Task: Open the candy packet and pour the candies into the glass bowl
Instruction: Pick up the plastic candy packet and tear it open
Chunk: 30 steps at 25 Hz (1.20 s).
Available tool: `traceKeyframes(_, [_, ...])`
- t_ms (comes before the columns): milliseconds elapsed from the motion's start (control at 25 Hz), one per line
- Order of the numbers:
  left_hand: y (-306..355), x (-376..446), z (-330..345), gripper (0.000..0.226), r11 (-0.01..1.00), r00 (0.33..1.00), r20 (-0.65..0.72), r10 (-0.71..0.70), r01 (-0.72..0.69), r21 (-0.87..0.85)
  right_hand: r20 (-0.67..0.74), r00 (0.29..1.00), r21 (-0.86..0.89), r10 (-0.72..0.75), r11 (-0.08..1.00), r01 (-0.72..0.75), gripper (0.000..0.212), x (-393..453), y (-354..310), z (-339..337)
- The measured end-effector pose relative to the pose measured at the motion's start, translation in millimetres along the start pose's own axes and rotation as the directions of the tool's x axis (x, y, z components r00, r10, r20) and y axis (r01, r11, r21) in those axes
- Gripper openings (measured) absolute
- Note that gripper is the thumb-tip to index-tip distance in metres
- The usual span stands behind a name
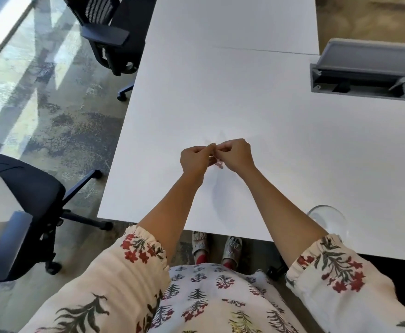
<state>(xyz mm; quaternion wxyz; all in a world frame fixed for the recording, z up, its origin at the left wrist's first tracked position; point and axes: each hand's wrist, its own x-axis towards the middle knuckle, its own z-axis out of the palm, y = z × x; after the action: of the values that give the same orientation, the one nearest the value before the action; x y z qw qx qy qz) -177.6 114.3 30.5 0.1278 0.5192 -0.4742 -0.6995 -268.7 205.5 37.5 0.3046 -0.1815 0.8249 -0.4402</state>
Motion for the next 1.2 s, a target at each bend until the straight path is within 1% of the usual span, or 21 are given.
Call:
traceKeyframes(120, [2.4, -1.1, 6.8, 0.019, 0.999, 0.999, -0.002, -0.053, 0.053, -0.003, -0.025, 1.000, 0.006, 0.013, 1.000, -0.013, 0.006, -0.1, 1.4, -8.9])
traceKeyframes(200, [4.4, -2.7, 10.1, 0.019, 0.994, 0.994, 0.024, -0.104, 0.105, -0.039, -0.037, 0.999, 0.012, 0.018, 1.000, -0.017, 0.005, 0.3, 1.1, -14.5])
traceKeyframes(280, [6.4, -4.1, 11.7, 0.015, 0.987, 0.988, 0.079, -0.134, 0.141, -0.079, -0.027, 0.999, 0.035, 0.029, 0.999, -0.028, 0.004, -1.0, 1.7, -18.4])
traceKeyframes(320, [7.4, -5.0, 11.8, 0.013, 0.984, 0.983, 0.120, -0.139, 0.151, -0.097, -0.013, 0.999, 0.061, 0.045, 0.997, -0.044, 0.005, -2.0, 2.5, -20.3])
traceKeyframes(400, [7.5, -7.1, 11.1, 0.022, 0.977, 0.971, 0.193, -0.144, 0.170, -0.128, 0.017, 0.998, 0.128, 0.068, 0.989, -0.070, 0.009, -4.5, 4.5, -25.6])
traceKeyframes(480, [4.4, -8.0, 11.7, 0.028, 0.973, 0.962, 0.230, -0.144, 0.181, -0.147, 0.038, 0.996, 0.185, 0.086, 0.978, -0.092, 0.014, -6.2, 6.8, -31.0])
traceKeyframes(600, [-1.2, -10.4, 14.7, 0.031, 0.980, 0.952, 0.276, -0.128, 0.164, -0.109, 0.044, 0.995, 0.222, 0.089, 0.970, -0.097, 0.006, -11.0, 11.4, -35.4])
traceKeyframes(720, [-2.0, -16.1, 16.8, 0.027, 0.986, 0.959, 0.257, -0.121, 0.147, -0.082, 0.060, 0.993, 0.227, 0.102, 0.967, -0.113, 0.008, -15.1, 16.5, -38.4])
traceKeyframes(840, [3.2, -20.3, 20.3, 0.014, 0.990, 0.975, 0.193, -0.113, 0.126, -0.057, 0.073, 0.990, 0.210, 0.124, 0.968, -0.137, 0.012, -19.1, 16.5, -35.0])
traceKeyframes(1000, [3.8, -20.4, 27.8, 0.012, 0.996, 0.993, 0.112, -0.047, 0.038, 0.076, -0.013, 0.986, 0.098, 0.166, 0.982, -0.164, 0.013, -21.6, 17.1, -26.2])
traceKeyframes(1080, [2.6, -20.6, 31.8, 0.015, 0.986, 0.995, 0.097, -0.007, -0.009, 0.164, -0.061, 0.978, 0.107, 0.198, 0.976, -0.190, 0.010, -24.2, 18.0, -22.2])
traceKeyframes(1120, [1.7, -20.0, 32.7, 0.017, 0.978, 0.996, 0.088, 0.004, -0.023, 0.209, -0.087, 0.979, 0.091, 0.186, 0.980, -0.179, 0.011, -25.9, 18.8, -21.0])
traceKeyframes(1200, [-0.3, -18.5, 32.8, 0.019, 0.960, 0.997, 0.079, 0.009, -0.030, 0.277, -0.120, 0.986, 0.035, 0.117, 0.993, -0.114, 0.012, -29.6, 21.2, -22.0])
